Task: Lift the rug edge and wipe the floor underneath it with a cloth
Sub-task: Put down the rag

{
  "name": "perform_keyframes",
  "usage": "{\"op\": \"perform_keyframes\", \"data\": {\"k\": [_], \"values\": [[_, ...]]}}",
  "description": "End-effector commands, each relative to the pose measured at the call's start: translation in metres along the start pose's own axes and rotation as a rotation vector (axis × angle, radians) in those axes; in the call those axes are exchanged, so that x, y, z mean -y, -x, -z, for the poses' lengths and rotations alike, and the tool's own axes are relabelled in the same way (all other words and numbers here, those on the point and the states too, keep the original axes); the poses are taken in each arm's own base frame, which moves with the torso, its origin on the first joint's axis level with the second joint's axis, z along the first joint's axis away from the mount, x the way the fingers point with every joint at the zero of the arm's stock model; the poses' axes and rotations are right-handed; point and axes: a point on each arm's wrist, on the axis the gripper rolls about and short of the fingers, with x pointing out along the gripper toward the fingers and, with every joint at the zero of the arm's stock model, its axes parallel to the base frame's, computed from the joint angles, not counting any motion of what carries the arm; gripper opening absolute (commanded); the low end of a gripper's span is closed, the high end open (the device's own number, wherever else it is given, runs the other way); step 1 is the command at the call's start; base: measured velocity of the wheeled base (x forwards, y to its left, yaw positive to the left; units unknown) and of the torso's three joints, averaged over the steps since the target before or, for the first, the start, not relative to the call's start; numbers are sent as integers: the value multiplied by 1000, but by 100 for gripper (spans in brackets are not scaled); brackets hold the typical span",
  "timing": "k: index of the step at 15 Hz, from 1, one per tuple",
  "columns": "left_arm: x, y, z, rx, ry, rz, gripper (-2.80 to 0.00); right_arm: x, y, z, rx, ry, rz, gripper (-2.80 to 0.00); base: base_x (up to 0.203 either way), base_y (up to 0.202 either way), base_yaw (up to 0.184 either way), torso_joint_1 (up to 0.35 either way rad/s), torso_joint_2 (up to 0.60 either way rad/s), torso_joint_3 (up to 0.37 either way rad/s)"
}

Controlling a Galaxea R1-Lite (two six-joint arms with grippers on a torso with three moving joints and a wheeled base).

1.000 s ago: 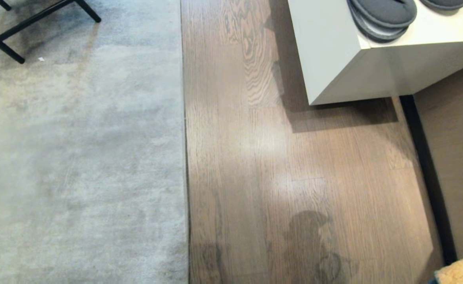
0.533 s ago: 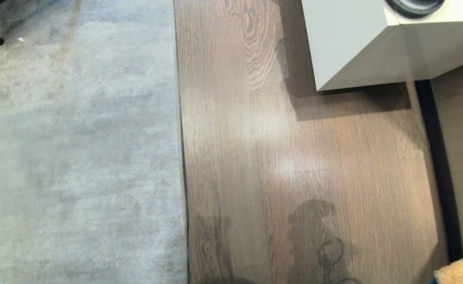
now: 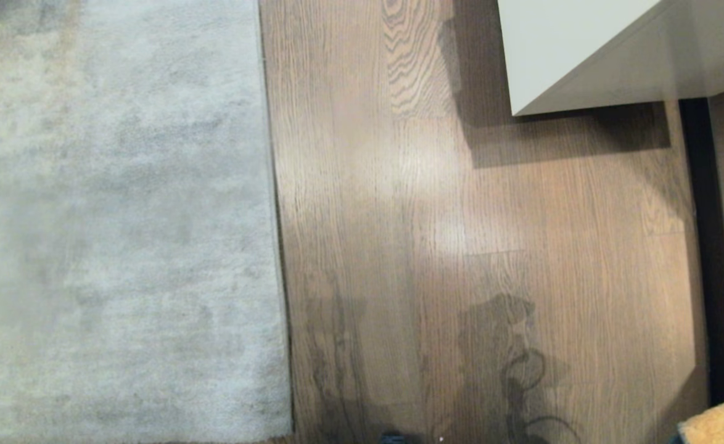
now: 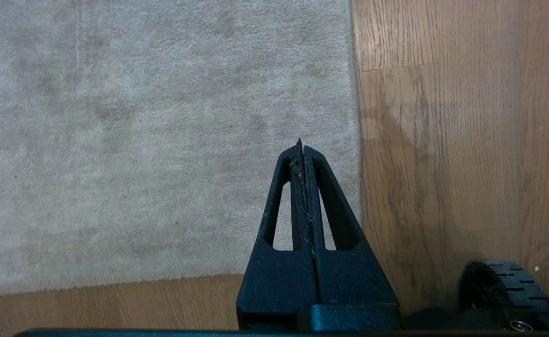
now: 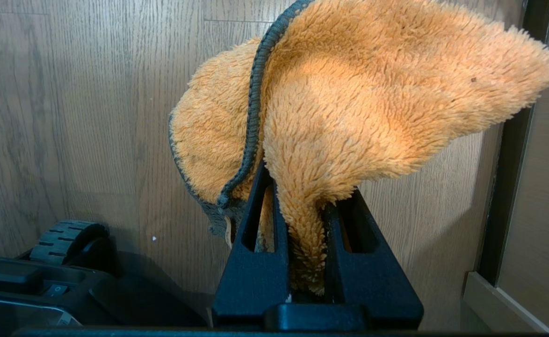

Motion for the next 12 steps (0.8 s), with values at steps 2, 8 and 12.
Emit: {"op": "perform_keyframes", "data": {"k": [2, 8, 12], "values": [[0, 0, 0, -1, -2, 0, -280, 0, 0, 0, 0, 6, -1, -280, 0, 0, 0, 0, 2, -44], [0, 0, 0, -1, -2, 0, -280, 0, 0, 0, 0, 27, -4, -280, 0, 0, 0, 0, 0, 0], [0, 0, 0, -1, -2, 0, -280, 0, 1, 0, -27, 30, -5, -280, 0, 0, 0, 0, 0, 0]]}}
